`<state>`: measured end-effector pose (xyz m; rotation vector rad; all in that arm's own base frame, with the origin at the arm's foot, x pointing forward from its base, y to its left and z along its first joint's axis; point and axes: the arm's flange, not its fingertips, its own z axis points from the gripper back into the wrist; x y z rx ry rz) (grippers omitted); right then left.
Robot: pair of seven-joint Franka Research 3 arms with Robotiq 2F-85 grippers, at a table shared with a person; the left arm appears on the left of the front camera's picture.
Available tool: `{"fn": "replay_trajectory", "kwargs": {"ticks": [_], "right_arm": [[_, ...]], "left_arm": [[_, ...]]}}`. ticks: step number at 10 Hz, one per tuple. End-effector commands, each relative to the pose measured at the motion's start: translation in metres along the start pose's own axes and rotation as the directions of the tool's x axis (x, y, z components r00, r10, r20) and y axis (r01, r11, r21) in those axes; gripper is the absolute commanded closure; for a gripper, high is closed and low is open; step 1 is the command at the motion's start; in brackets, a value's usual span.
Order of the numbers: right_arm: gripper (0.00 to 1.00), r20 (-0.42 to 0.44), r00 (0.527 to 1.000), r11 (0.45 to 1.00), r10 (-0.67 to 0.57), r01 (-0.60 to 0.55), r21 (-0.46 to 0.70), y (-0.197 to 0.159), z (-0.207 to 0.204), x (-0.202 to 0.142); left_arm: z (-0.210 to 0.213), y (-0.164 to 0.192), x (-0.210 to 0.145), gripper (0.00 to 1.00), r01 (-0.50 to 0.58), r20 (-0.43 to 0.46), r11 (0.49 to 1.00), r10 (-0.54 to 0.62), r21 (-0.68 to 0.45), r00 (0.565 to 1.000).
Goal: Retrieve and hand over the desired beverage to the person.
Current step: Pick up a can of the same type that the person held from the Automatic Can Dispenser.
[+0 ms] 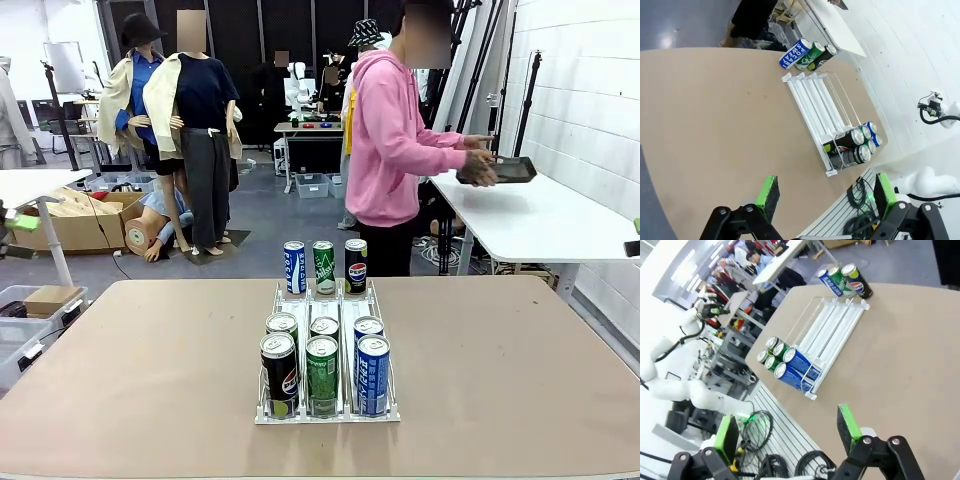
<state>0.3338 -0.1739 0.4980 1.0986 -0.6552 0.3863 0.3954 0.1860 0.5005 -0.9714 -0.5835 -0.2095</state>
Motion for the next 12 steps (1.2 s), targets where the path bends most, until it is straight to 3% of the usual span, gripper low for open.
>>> {"fn": "replay_trajectory", "kwargs": {"ticks": [1,4,6,7,12], "right_arm": [[0.00,0.027,1.000,0.999,0.013,-0.014,0.041,-0.013,-0.001,-0.004],[0.00,0.038,0.999,0.999,0.022,-0.024,0.049,-0.016,0.000,-0.007],[0.00,0.022,1.000,0.999,-0.003,0.003,0.034,-0.019,0.001,-0.011],[0.00,0.022,1.000,0.999,-0.003,0.003,0.034,-0.019,0.001,-0.011],[0.00,0.022,1.000,0.999,-0.003,0.003,0.034,-0.019,0.001,-0.011]], "left_arm": [[0.010,0.011,-0.015,0.00,0.049,0.051,0.999,-0.049,-0.009,0.998],[0.035,0.045,-0.044,0.00,0.010,0.174,0.998,0.001,-0.062,0.985],[0.042,0.049,-0.045,0.00,0.013,0.198,0.996,0.005,-0.092,0.980],[0.039,0.042,-0.047,0.00,-0.017,0.151,0.999,0.021,-0.027,0.988],[0.039,0.042,-0.047,0.00,-0.017,0.151,0.999,0.021,-0.027,0.988]]}}
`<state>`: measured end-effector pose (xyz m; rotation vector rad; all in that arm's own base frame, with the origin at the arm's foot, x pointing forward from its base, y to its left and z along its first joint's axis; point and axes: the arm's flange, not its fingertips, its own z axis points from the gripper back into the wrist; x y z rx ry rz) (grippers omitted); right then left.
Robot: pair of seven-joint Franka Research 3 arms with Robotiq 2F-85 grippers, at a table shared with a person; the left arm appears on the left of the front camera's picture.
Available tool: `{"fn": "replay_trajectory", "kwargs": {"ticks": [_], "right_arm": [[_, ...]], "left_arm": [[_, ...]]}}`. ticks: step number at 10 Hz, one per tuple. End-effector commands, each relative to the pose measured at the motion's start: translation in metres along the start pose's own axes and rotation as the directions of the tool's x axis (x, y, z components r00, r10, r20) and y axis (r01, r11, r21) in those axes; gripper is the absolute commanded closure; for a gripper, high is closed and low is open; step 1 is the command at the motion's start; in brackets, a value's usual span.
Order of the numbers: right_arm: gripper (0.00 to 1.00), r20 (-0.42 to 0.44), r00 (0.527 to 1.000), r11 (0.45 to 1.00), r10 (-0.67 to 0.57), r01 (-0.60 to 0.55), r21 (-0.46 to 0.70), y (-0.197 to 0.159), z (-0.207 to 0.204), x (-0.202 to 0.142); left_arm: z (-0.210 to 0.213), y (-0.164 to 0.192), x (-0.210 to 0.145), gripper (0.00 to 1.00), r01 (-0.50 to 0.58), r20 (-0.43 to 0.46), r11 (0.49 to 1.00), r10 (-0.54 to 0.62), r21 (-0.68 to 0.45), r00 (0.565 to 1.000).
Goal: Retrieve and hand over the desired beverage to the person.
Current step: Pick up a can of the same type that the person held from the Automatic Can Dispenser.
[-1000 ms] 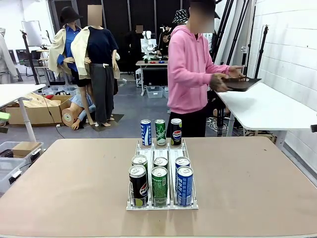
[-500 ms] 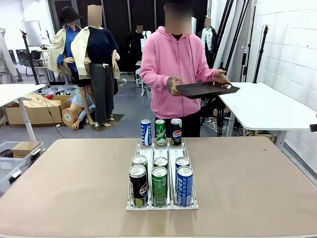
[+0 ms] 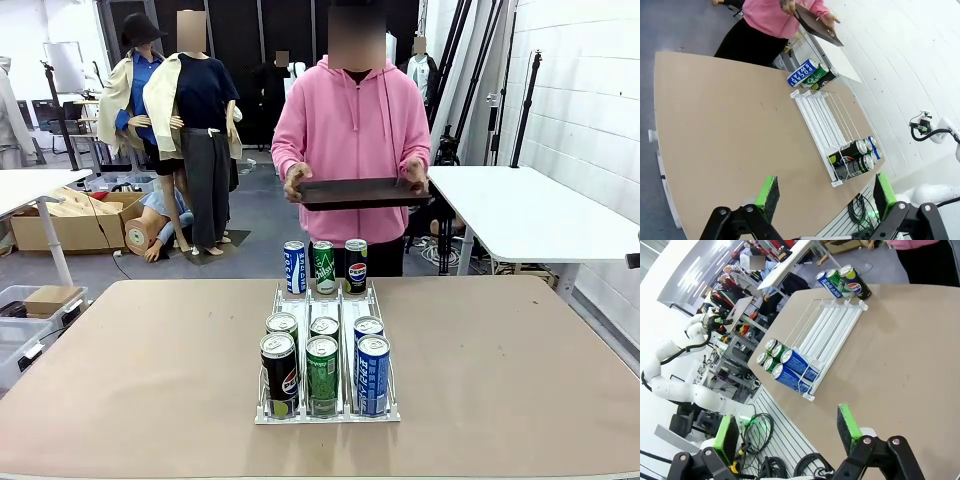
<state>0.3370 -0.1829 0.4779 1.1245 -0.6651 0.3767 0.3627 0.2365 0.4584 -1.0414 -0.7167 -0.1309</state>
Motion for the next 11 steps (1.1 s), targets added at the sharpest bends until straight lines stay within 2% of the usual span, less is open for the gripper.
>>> {"fn": "replay_trajectory", "kwargs": {"ticks": [1,11], "right_arm": [[0.00,0.003,1.000,1.000,0.005,-0.005,0.014,0.0003,0.0002,-0.0007],[0.00,0.003,1.000,1.000,0.005,-0.005,0.014,0.0003,0.0002,-0.0007]], "left_arm": [[0.0031,-0.0024,-0.0005,0.00,0.000,-0.005,1.000,0.000,0.018,1.000],[0.0031,-0.0024,-0.0005,0.00,0.000,-0.005,1.000,0.000,0.018,1.000]]}}
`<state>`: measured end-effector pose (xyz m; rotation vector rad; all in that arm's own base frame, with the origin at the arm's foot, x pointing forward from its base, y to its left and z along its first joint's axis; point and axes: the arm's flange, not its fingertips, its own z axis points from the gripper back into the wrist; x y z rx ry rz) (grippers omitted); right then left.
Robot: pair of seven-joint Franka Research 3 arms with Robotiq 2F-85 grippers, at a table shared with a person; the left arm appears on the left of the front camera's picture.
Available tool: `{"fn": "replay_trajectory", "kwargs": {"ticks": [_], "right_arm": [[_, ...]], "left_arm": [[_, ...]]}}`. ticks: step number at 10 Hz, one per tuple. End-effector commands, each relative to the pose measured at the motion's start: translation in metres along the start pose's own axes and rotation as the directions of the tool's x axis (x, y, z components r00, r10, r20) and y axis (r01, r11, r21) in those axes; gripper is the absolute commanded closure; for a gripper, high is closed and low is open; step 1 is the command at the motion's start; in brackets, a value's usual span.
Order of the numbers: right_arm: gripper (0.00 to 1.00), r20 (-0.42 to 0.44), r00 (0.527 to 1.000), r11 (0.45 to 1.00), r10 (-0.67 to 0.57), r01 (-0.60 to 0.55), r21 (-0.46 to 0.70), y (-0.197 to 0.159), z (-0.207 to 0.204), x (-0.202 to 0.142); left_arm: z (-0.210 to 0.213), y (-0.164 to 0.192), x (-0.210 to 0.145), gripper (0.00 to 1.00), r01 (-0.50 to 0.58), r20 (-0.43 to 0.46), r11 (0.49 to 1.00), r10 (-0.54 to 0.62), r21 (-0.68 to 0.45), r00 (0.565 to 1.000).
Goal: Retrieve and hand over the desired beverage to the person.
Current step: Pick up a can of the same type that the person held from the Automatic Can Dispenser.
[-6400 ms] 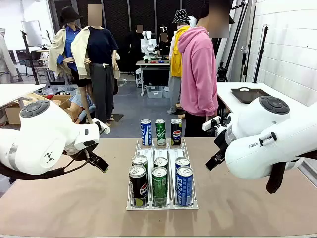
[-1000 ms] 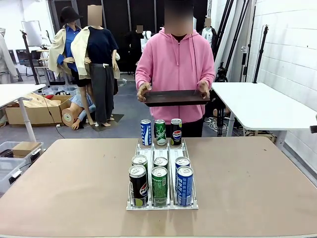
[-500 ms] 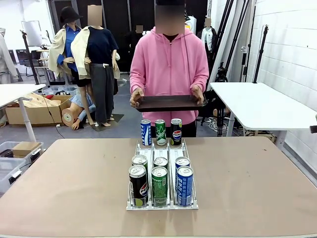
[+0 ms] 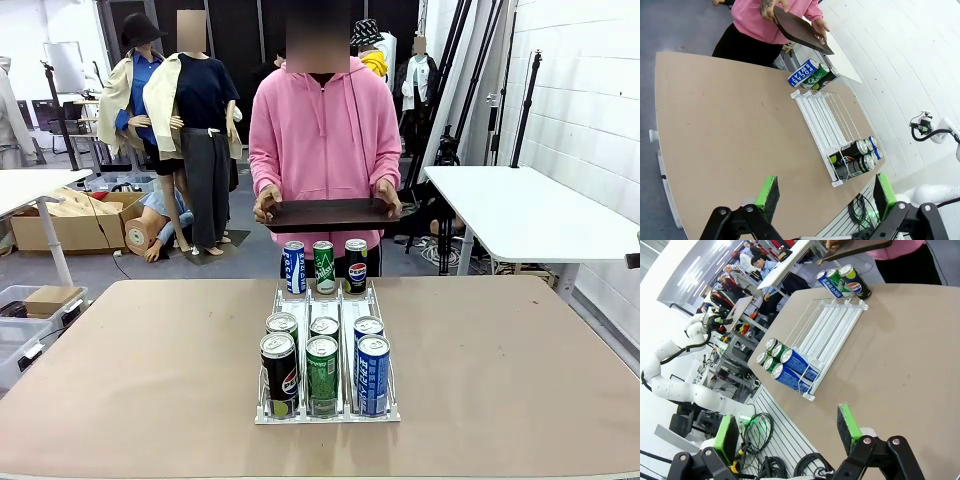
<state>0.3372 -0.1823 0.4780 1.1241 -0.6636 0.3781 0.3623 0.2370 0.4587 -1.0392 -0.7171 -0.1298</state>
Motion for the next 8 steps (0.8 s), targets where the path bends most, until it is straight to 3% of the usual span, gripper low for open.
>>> {"fn": "replay_trajectory", "kwargs": {"ticks": [1,8], "right_arm": [[0.00,0.005,1.000,1.000,0.004,-0.004,0.014,0.0001,0.0008,-0.0009],[0.00,0.005,1.000,1.000,0.004,-0.004,0.014,0.0001,0.0008,-0.0009]], "left_arm": [[0.0025,-0.0024,-0.0006,0.00,0.000,-0.006,1.000,0.000,0.016,1.000],[0.0025,-0.0024,-0.0006,0.00,0.000,-0.006,1.000,0.000,0.016,1.000]]}}
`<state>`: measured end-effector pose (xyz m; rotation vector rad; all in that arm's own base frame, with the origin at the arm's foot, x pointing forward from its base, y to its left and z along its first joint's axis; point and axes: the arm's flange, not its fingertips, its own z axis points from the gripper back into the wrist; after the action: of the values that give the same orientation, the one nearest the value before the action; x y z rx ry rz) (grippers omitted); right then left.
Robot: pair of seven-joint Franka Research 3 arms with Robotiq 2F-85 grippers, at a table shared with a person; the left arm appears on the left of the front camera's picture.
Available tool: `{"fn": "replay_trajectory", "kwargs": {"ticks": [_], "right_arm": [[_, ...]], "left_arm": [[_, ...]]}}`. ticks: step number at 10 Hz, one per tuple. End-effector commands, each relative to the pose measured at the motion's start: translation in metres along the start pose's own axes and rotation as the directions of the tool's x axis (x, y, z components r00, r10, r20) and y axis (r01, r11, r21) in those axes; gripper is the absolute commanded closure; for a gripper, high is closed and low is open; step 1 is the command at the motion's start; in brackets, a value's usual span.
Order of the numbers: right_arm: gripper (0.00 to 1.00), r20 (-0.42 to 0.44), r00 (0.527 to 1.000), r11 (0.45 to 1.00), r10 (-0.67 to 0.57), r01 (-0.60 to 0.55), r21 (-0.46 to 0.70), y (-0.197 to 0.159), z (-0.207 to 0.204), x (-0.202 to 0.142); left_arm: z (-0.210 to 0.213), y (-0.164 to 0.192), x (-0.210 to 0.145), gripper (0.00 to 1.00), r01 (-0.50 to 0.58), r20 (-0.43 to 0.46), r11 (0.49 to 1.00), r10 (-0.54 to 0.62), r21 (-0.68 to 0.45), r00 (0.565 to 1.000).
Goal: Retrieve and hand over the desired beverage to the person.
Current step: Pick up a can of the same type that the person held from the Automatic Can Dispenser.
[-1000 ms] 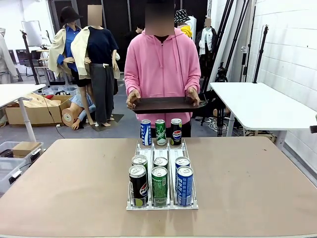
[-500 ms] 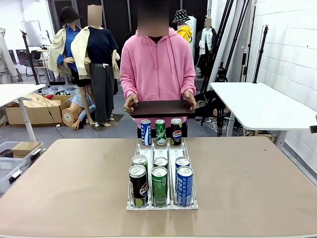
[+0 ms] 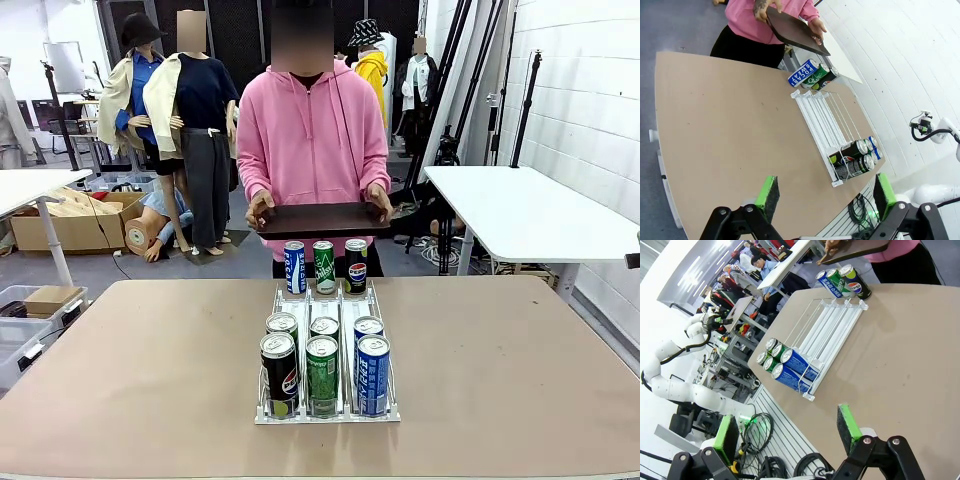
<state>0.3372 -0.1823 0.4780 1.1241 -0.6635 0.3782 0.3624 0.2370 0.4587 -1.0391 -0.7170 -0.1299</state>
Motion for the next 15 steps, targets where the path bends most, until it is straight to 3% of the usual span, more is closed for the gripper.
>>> {"fn": "replay_trajectory", "kwargs": {"ticks": [1,15], "right_arm": [[0.00,0.005,1.000,1.000,0.004,-0.004,0.014,0.0001,0.0008,-0.0009],[0.00,0.005,1.000,1.000,0.004,-0.004,0.014,0.0001,0.0008,-0.0009]], "left_arm": [[0.0025,-0.0023,-0.0006,0.00,0.000,-0.005,1.000,0.000,0.016,1.000],[0.0025,-0.0023,-0.0006,0.00,0.000,-0.005,1.000,0.000,0.016,1.000]]}}
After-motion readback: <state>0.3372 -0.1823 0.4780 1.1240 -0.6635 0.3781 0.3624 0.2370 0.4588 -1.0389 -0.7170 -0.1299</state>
